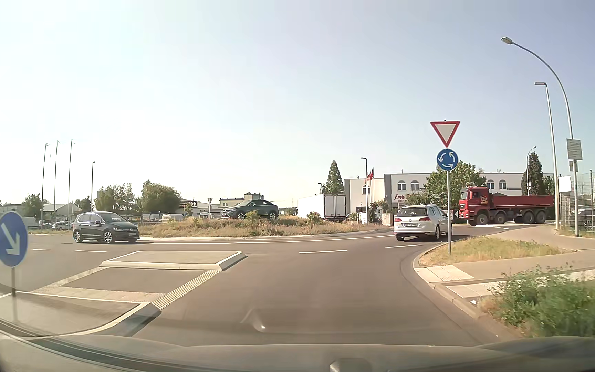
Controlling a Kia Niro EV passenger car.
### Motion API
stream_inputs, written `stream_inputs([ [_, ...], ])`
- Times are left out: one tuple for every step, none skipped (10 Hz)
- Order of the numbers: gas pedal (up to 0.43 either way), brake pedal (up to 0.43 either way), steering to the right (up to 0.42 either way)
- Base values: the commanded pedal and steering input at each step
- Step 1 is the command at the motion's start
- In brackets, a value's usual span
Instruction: Follow the waypoints while adhering to traffic rules and regulations
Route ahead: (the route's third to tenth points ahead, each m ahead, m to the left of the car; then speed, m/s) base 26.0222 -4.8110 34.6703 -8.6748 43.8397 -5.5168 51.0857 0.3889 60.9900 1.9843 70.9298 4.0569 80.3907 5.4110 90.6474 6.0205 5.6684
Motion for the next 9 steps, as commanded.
stream_inputs([
  [0.0,0.055,-0.002],
  [0.0,0.061,0.0],
  [0.0,0.085,0.003],
  [0.0,0.128,0.007],
  [0.0,0.171,0.01],
  [0.0,0.207,0.014],
  [0.0,0.226,0.02],
  [0.0,0.232,0.027],
  [0.0,0.238,0.032],
])
